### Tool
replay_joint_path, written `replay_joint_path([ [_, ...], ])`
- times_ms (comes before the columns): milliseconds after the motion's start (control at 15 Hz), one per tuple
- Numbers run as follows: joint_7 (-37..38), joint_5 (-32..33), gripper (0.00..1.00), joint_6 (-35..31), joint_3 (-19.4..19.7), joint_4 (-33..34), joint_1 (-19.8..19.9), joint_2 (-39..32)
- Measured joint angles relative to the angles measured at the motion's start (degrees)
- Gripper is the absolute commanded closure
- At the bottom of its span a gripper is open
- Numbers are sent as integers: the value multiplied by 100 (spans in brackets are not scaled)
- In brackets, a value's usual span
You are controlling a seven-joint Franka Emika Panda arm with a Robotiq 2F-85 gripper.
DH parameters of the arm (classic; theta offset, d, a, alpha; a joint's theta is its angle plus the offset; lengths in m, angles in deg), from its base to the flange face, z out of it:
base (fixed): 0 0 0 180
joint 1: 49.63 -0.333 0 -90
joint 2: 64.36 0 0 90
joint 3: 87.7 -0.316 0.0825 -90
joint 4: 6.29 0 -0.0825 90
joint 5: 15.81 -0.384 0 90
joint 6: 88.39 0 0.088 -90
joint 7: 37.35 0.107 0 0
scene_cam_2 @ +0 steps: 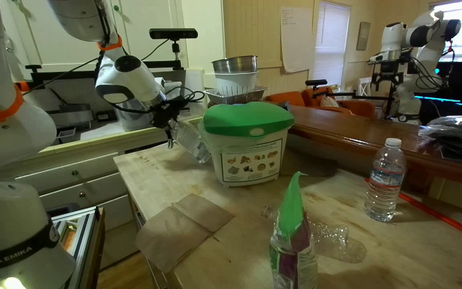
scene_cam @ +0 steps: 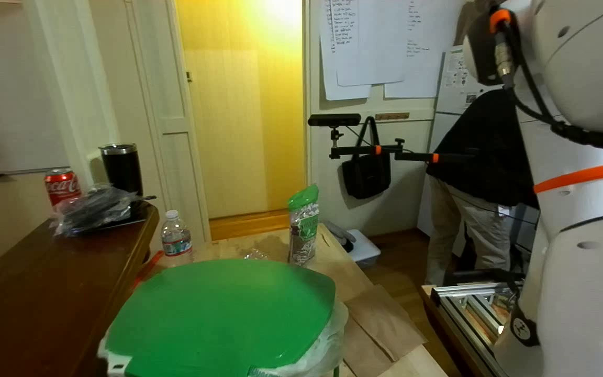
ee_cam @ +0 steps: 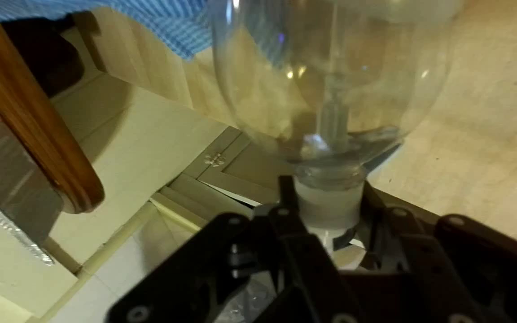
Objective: Place the clear pump bottle upright.
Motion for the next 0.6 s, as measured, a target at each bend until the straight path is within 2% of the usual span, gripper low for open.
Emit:
replay_joint_path([
  [200,-8,78,90,-969,-906,-558,877,-853],
  [333,-8,172,90,-1289,-1351,-956,1252,-1333],
  [467,-120,171,90,-1320,-1572,-1201,1408,-1699],
  [600,-386,102,90,-1318,-1588,-1196,1377,-1951],
])
